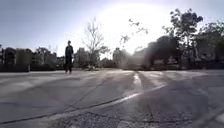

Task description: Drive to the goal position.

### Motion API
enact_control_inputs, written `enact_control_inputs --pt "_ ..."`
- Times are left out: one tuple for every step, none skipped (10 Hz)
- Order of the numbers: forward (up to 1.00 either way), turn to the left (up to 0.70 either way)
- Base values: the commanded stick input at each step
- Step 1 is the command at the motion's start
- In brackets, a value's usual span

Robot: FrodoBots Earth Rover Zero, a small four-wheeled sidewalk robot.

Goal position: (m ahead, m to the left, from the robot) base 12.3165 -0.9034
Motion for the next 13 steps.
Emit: enact_control_inputs --pt "0.68 0.0" --pt "0.68 0.0" --pt "0.69 0.0" --pt "0.69 0.0" --pt "0.69 0.0" --pt "0.69 0.0" --pt "0.69 0.0" --pt "0.69 0.0" --pt "0.69 0.0" --pt "0.69 0.0" --pt "0.69 0.0" --pt "0.69 0.0" --pt "0.69 0.0"
